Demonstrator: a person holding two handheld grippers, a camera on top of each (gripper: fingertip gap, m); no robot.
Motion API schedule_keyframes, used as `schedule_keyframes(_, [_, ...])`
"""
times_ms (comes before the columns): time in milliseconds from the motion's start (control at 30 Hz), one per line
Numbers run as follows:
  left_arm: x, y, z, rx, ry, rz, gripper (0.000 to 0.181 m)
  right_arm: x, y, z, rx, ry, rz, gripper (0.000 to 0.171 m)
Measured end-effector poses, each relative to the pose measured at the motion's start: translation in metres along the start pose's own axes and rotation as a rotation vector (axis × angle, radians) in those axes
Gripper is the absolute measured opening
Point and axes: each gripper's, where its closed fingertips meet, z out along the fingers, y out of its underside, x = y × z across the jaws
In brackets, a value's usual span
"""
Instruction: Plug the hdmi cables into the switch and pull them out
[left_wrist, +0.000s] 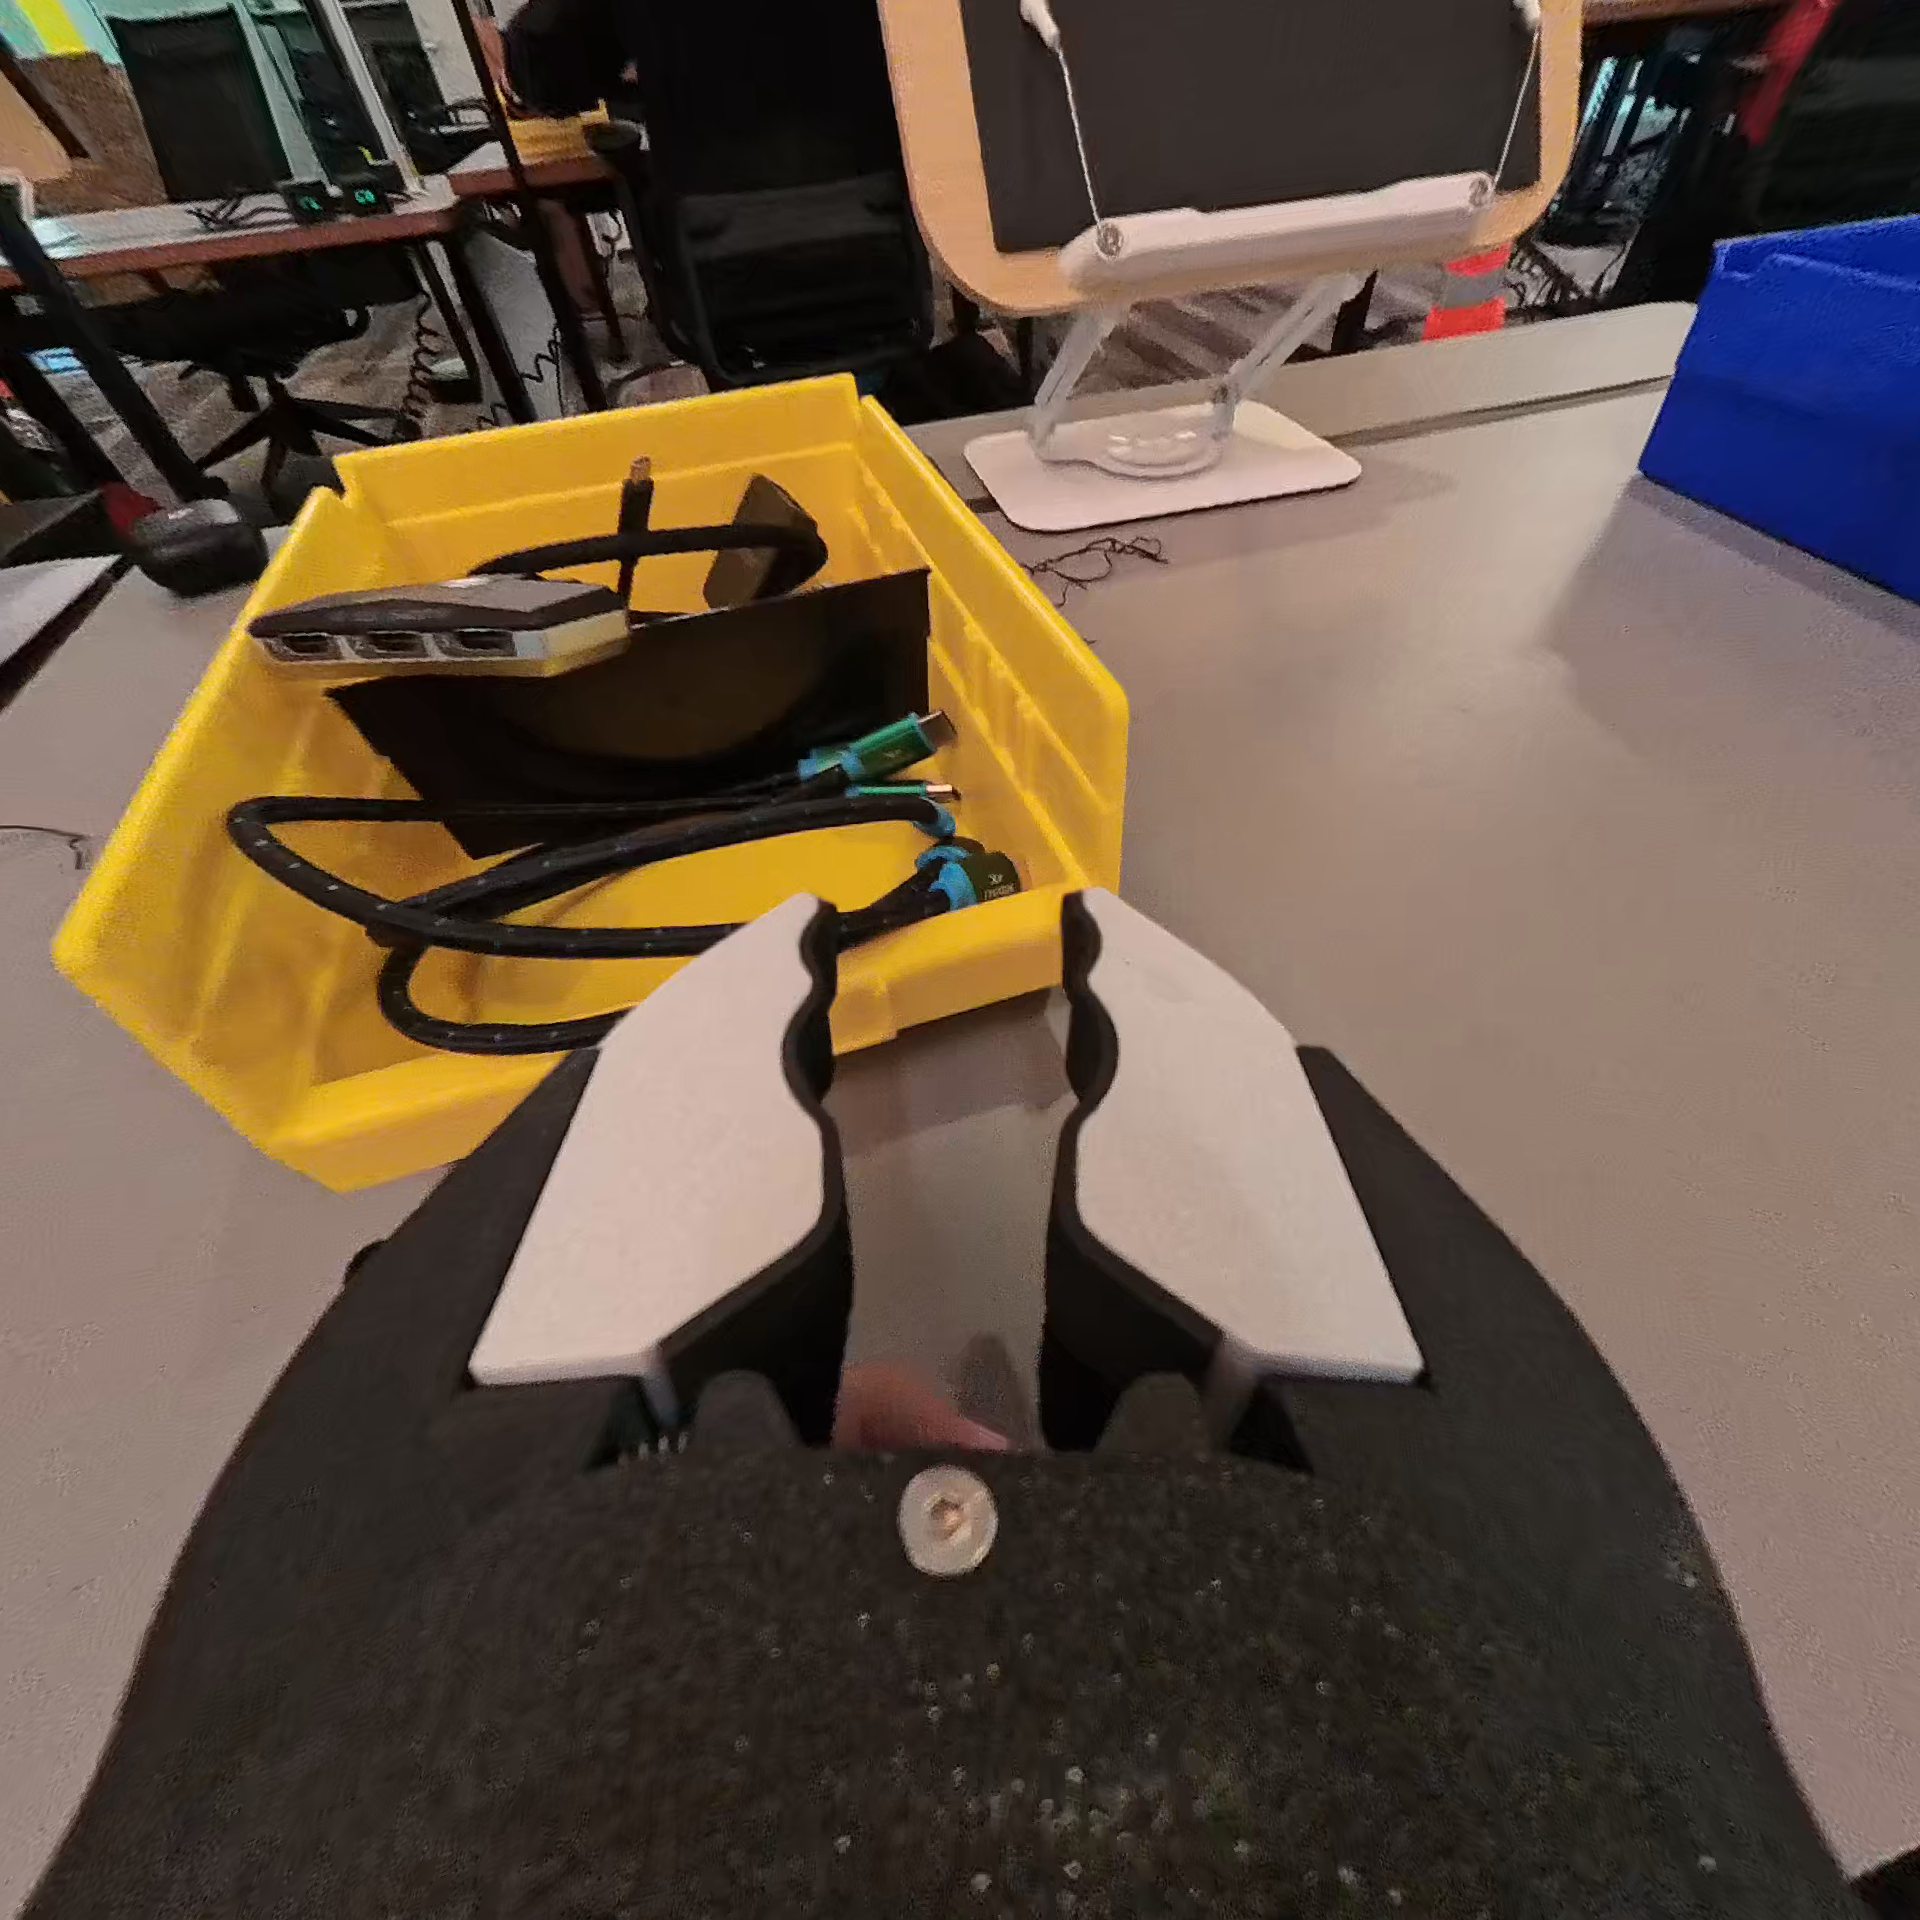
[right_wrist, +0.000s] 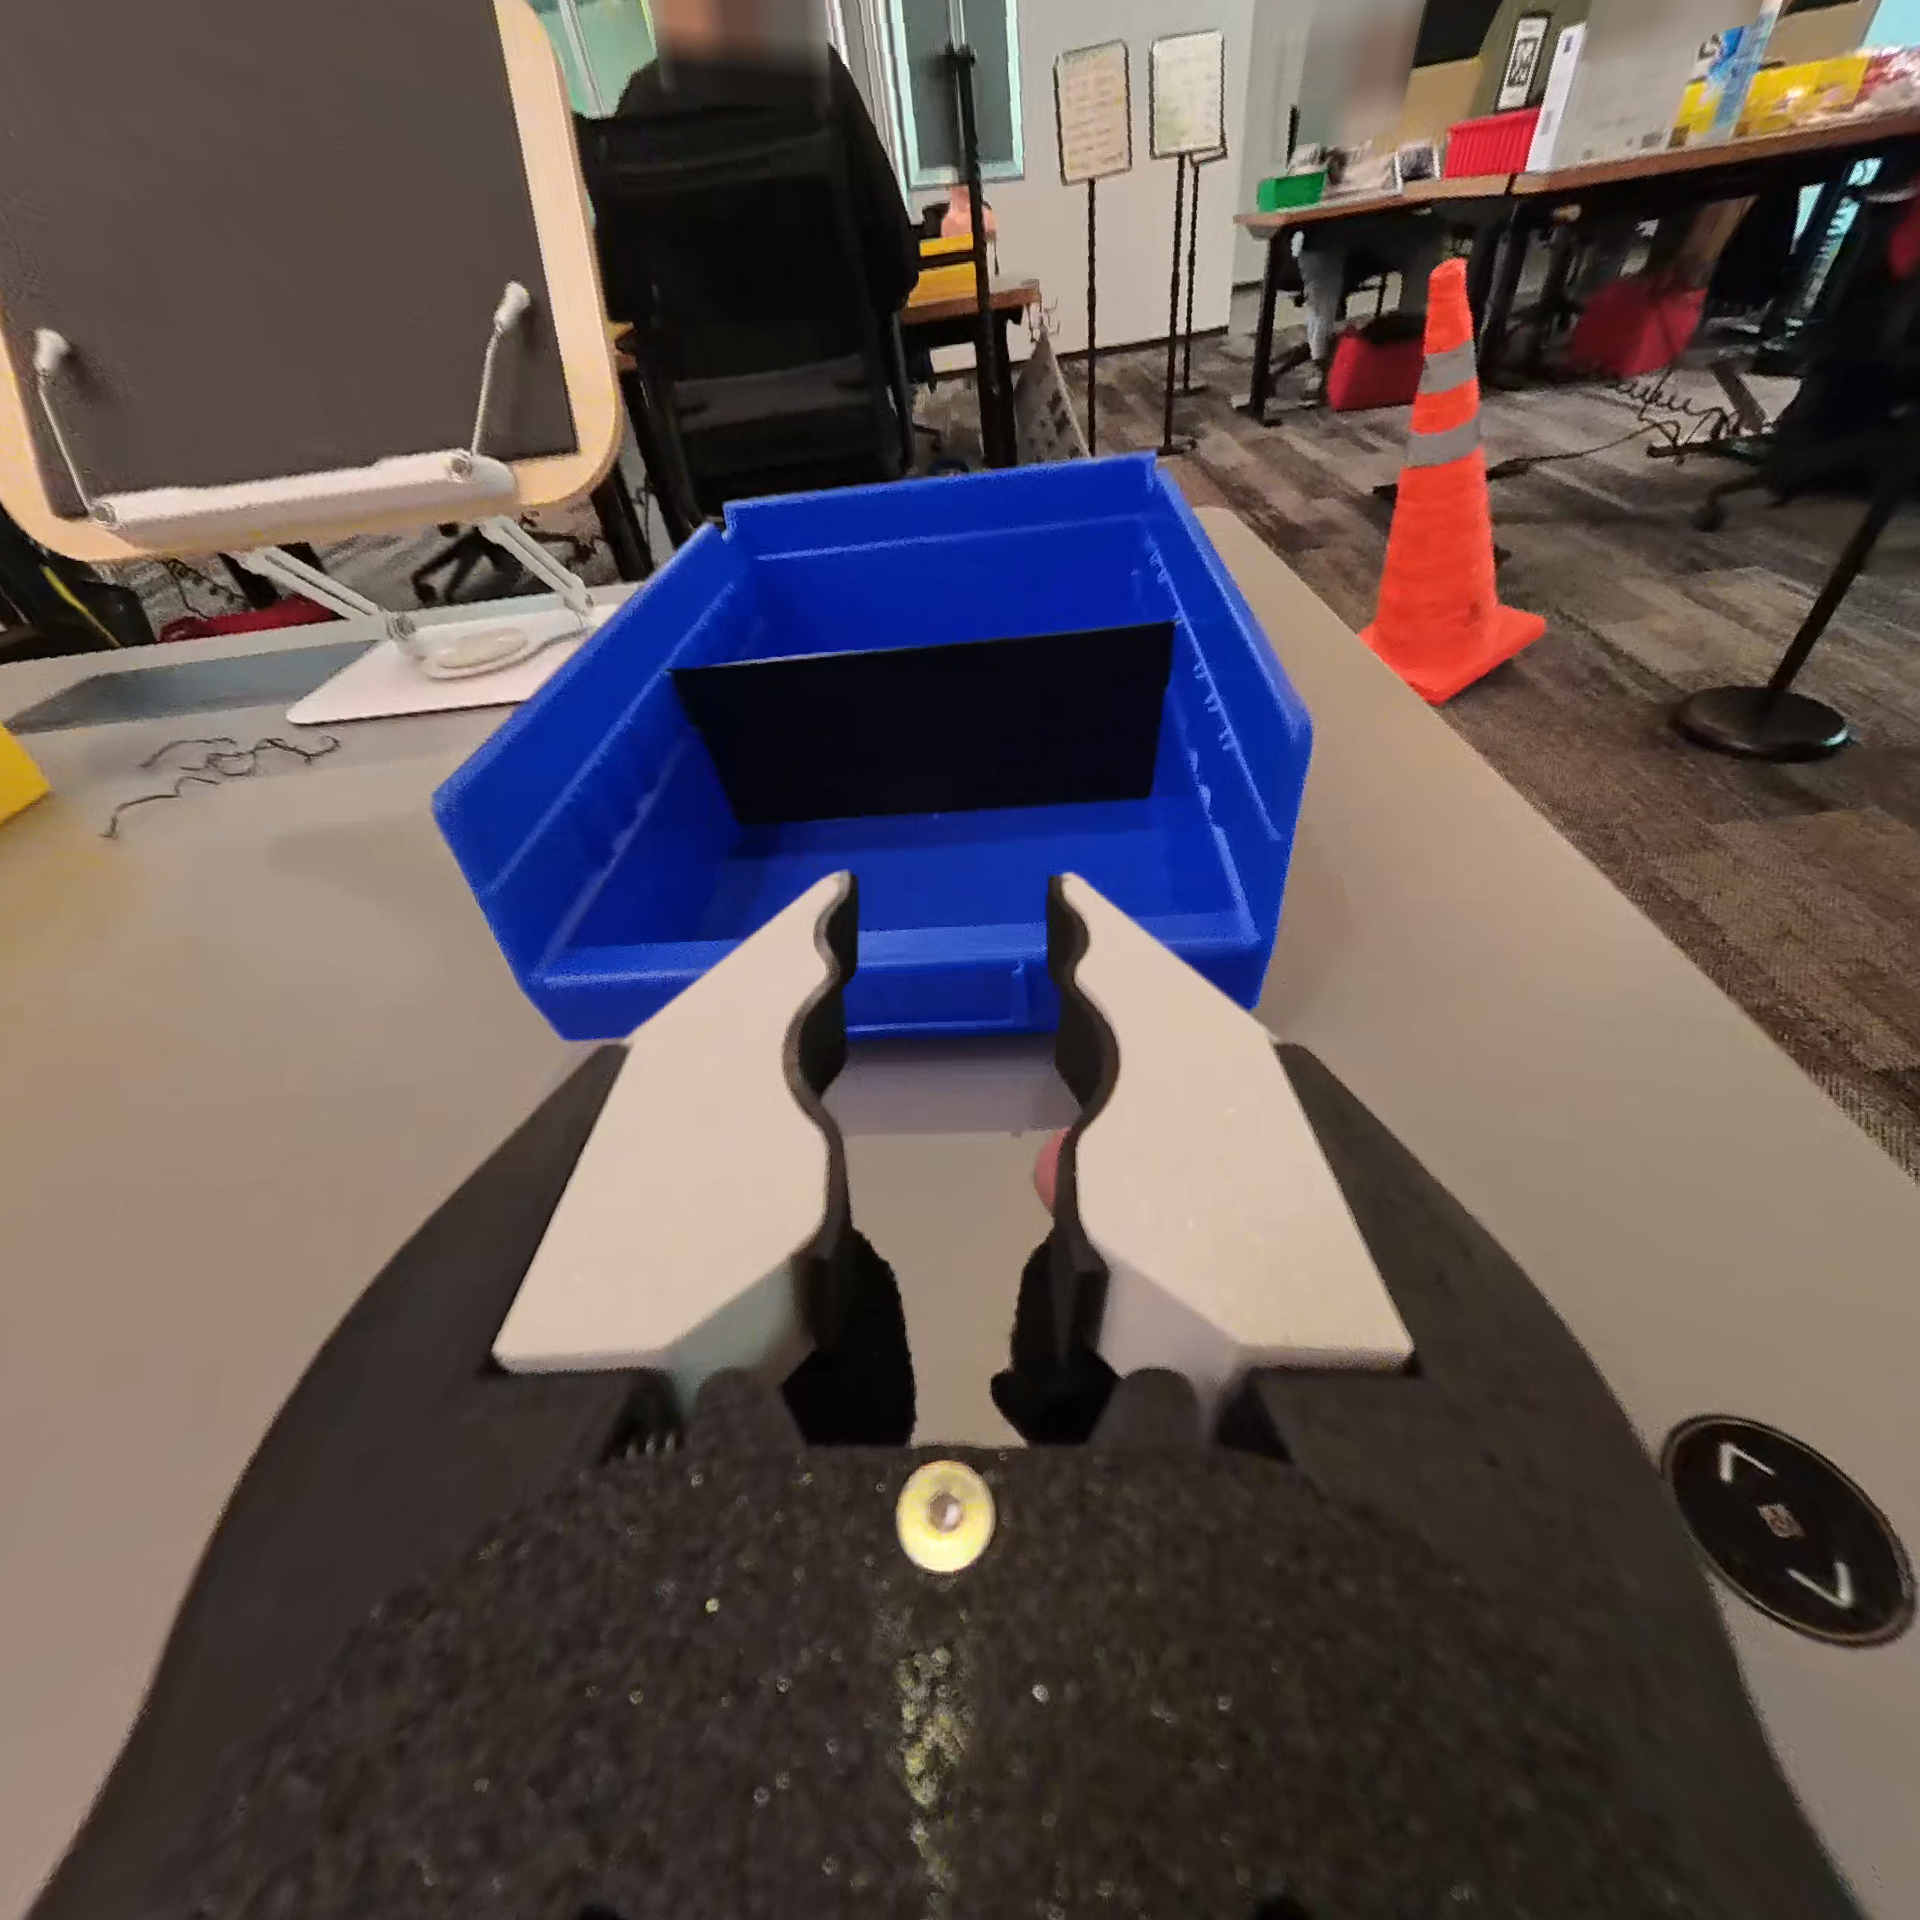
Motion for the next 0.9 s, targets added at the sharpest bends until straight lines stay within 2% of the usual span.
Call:
schedule_keyframes(233, [-0.012, -0.002, -0.001, 0.018, -0.019, -0.07, 0.04, -0.013, 0.01, 0.003, -0.049, -0.015, -0.031, 0.033])
schedule_keyframes(433, [-0.023, -0.002, -0.003, 0.028, -0.025, -0.16, 0.039, -0.025, 0.012, 0.001, -0.055, -0.088, 0.085, 0.031])
schedule_keyframes(900, [-0.029, 0.008, 0.001, -0.025, -0.042, -0.163, 0.04, -0.02, 0.016, 0.004, -0.079, -0.083, 0.105, 0.03])
